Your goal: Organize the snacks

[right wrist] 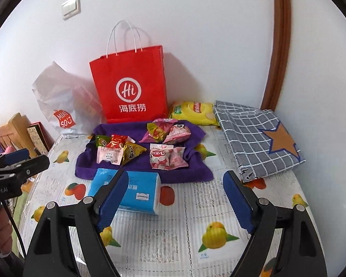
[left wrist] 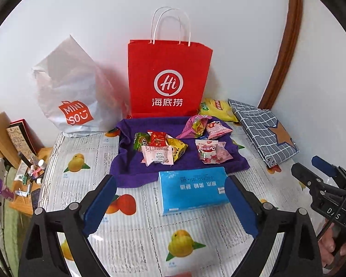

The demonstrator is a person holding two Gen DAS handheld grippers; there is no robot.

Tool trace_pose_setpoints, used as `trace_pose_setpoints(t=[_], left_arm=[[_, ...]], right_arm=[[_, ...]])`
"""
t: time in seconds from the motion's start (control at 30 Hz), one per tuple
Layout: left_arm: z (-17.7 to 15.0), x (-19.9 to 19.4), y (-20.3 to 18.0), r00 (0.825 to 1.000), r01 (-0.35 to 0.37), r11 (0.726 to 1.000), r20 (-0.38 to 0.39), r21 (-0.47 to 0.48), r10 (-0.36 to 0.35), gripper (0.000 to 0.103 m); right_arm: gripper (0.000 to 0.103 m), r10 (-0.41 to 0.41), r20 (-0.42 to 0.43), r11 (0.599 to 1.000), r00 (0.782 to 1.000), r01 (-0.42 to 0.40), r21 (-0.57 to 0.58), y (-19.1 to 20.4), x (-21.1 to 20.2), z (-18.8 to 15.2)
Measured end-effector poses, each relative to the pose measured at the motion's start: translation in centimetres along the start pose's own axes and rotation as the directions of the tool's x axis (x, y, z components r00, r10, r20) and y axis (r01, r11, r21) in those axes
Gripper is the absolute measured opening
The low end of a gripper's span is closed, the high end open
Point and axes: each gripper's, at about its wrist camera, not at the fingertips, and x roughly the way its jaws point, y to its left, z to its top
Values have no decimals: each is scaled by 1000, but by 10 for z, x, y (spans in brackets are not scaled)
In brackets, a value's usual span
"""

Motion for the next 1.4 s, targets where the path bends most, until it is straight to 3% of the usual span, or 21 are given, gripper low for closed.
trace_pose_setpoints(t=[0.37, 1.4], left_arm=[[-22, -32, -10, 999, -28, 1000, 38, 8, 27, 97], [-31, -51, -17, 998, -30, 999, 59, 10, 30, 97]], right_arm=[[101, -20, 12, 1000, 1000, 20, 24, -6, -26, -20], [101, -26, 33, 1000, 999, 25, 2, 0, -45, -25]])
